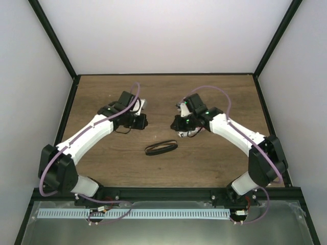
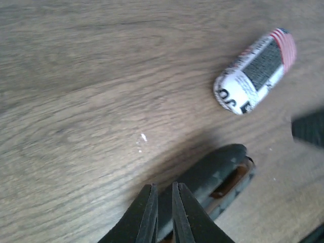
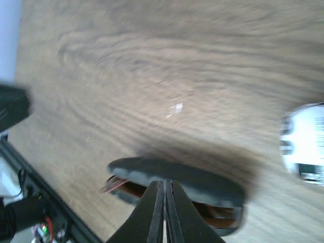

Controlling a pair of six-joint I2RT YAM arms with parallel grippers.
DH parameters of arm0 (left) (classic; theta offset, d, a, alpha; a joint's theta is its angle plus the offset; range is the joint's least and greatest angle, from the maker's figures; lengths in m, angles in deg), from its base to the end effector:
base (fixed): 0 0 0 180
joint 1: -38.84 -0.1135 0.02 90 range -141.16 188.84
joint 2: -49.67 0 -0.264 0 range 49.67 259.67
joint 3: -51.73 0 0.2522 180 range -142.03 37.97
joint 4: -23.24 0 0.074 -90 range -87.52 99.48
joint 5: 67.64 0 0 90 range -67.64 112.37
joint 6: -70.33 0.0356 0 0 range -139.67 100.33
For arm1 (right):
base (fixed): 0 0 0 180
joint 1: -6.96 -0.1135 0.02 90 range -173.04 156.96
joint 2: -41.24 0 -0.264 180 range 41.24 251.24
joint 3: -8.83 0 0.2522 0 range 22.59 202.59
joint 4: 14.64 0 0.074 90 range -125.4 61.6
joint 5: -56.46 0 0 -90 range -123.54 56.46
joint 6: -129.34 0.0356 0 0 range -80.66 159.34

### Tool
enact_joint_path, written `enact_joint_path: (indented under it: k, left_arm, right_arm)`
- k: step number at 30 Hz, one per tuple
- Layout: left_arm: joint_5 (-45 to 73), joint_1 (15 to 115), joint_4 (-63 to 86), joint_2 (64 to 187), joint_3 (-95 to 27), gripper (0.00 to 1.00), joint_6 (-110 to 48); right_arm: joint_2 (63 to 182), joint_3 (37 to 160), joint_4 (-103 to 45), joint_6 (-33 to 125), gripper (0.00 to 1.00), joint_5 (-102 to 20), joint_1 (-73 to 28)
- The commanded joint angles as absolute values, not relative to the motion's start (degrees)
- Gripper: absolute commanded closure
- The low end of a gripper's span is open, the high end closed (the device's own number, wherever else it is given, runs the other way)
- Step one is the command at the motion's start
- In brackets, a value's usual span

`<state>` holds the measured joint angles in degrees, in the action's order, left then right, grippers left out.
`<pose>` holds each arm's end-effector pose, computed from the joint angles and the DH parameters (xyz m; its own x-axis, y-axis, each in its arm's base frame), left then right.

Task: Organize the sunglasses
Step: Adjust the sunglasses case at the center of the board.

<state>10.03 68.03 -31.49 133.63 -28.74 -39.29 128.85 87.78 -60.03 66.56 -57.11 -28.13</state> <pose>0.2593 -0.1536 0.2682 -0.8920 0.1226 -0.4351 0.2921 0.8909 -0.3478 0.2544 0.1961 0.2530 -0.9179 -0.1325 -0.3740 -0.3364 0.7598 0.5564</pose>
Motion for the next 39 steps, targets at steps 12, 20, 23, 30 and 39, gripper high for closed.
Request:
enact_joint_path:
  k: [12, 20, 23, 30, 39]
  left_arm:
    - [10.74, 80.07, -32.5, 138.36, -29.31, 0.9, -17.45]
    - [15.19, 80.57, -33.2, 138.1, -26.77, 0.93, -11.44]
    - [16.17, 80.57, -34.97, 139.44, -26.67, 0.94, -9.46]
    - [13.62, 80.58, -35.87, 138.28, -26.53, 0.95, -9.46]
    - [8.95, 80.64, -35.21, 137.74, -23.86, 0.96, -9.4]
  right_arm:
    - [123.71, 82.79, -58.95, 70.27, 0.7, -58.79, -16.15]
    - [124.69, 81.5, -57.9, 69.88, 0.66, -60.28, -15.46]
    - [125.31, 81.45, -57.59, 69.84, 0.66, -60.94, -15.41]
    - [126.72, 81.83, -57.3, 69.84, 0.66, -61.55, -15.28]
    - [127.46, 81.34, -56.77, 69.51, 0.66, -61.62, -15.35]
